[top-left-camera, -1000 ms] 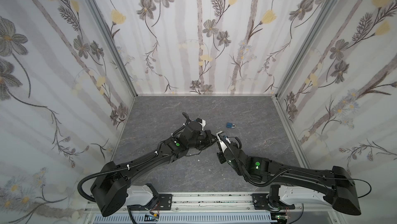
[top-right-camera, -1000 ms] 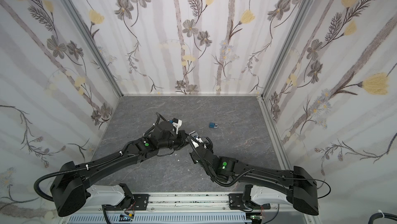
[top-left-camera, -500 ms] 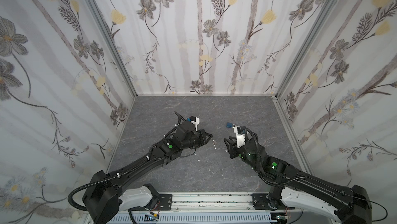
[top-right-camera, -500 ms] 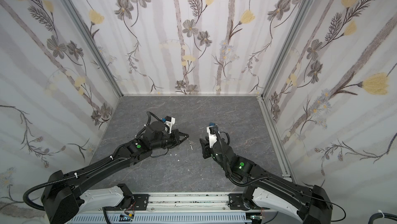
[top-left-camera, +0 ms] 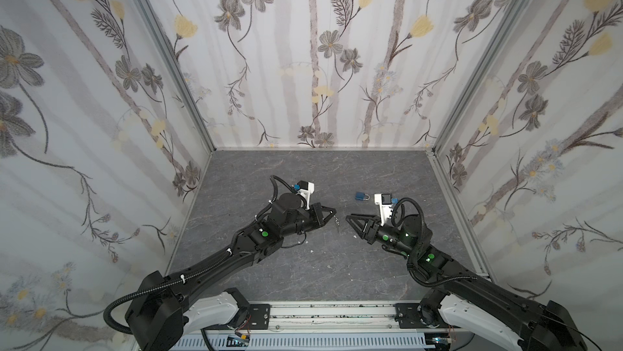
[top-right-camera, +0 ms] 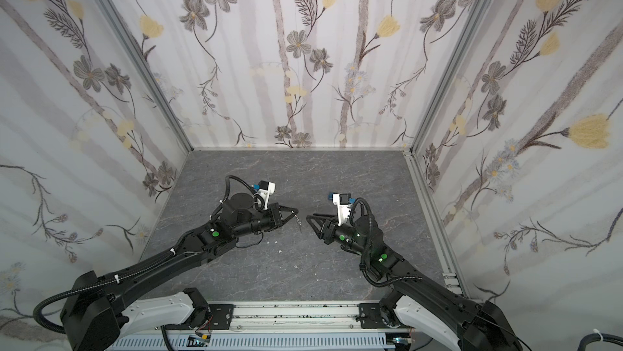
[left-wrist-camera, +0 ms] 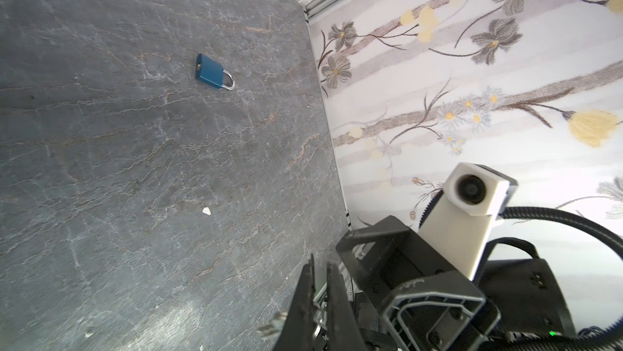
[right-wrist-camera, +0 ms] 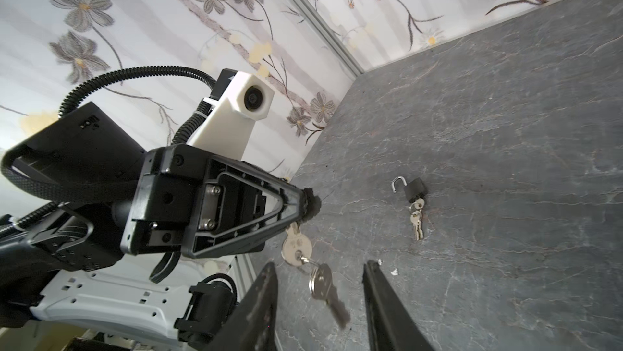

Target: Unlock with the key

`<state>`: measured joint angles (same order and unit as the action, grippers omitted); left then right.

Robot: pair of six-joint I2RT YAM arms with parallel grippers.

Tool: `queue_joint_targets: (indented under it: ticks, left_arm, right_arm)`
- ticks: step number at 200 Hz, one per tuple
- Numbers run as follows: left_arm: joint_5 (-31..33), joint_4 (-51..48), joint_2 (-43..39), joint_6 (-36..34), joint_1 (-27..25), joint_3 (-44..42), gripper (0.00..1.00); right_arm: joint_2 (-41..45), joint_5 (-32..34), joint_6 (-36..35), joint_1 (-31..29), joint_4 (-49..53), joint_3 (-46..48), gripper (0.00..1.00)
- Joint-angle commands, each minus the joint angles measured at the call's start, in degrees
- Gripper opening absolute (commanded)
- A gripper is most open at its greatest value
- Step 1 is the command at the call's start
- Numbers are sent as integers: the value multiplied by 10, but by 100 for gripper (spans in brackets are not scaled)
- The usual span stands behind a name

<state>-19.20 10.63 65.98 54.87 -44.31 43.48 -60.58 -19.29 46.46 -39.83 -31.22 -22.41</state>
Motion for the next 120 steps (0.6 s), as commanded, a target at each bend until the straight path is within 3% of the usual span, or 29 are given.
queue_joint_targets:
  ticks: [1,75,120]
  left_arm:
    - [-15,75,-8,-2,1,-7,0]
    - [-33,152,-23,6,0,-25,0]
    - [-44,176,-29,7,-1,-30,0]
  right_arm:
    - [-14,-74,84,12,-141,15,44]
    - [-94,-134,224,19,-366,37,48]
    - [-136,-137,259,20,-436,41,49]
